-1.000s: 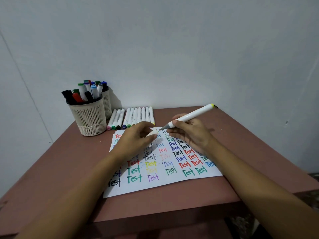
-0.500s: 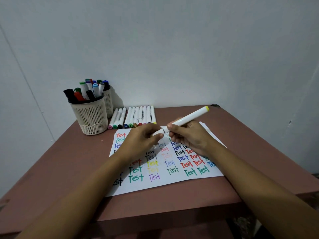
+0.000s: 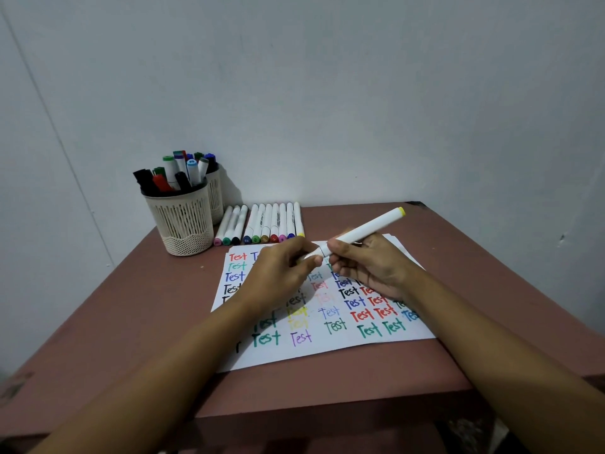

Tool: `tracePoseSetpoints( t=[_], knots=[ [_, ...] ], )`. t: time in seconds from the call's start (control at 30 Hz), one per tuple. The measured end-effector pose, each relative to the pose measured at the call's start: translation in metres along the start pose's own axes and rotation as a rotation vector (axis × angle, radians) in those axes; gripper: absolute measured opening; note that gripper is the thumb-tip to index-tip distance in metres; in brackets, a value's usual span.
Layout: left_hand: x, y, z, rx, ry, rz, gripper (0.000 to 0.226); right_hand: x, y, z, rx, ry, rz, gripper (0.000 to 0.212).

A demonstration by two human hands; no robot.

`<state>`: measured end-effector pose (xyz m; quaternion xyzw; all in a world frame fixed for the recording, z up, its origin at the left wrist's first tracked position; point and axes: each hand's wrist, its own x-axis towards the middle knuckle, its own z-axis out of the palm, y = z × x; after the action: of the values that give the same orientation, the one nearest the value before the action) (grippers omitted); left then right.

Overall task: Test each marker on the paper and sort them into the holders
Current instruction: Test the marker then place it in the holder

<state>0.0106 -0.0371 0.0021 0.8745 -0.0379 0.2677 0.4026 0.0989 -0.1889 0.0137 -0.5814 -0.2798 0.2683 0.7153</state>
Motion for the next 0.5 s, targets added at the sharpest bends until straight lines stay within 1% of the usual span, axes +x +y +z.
tracePoseSetpoints(
  t=[0.1, 0.17, 0.23, 0.3, 0.37, 0.4, 0.43, 0.47, 0.5],
  knots=[
    [0.005, 0.002, -0.001, -0.094, -0.020, -0.087, 0.006, 0.004, 0.000, 0.001, 0.023, 0.040, 0.004, 0.008],
    [0.011, 0.003, -0.004, -0.221, -0.020, -0.194, 0.004, 0.006, -0.001, 0.003, 0.053, 0.046, 0.012, 0.008],
    [0.014, 0.001, -0.008, -0.382, 0.008, -0.285, 0.005, 0.007, -0.003, 0.003, 0.130, 0.045, 0.018, 0.014],
    [0.016, -0.001, -0.013, -0.584, 0.058, -0.357, 0.005, 0.007, -0.005, -0.001, 0.237, 0.096, 0.018, 0.015],
    [0.019, -0.002, -0.020, -0.736, 0.143, -0.427, 0.006, 0.009, -0.007, -0.008, 0.345, 0.195, -0.010, 0.014],
    [0.020, -0.002, -0.025, -0.799, 0.189, -0.447, 0.006, 0.010, -0.006, -0.012, 0.358, 0.240, -0.040, 0.015],
    [0.020, -0.001, -0.031, -0.859, 0.244, -0.450, 0.005, 0.011, -0.005, -0.015, 0.284, 0.280, -0.077, 0.018],
    [0.021, -0.002, -0.037, -0.904, 0.298, -0.438, 0.005, 0.011, -0.003, -0.016, 0.095, 0.325, -0.112, 0.021],
    [0.022, -0.003, -0.043, -0.925, 0.340, -0.419, 0.006, 0.010, 0.002, -0.017, -0.196, 0.379, -0.148, 0.024]
  ],
)
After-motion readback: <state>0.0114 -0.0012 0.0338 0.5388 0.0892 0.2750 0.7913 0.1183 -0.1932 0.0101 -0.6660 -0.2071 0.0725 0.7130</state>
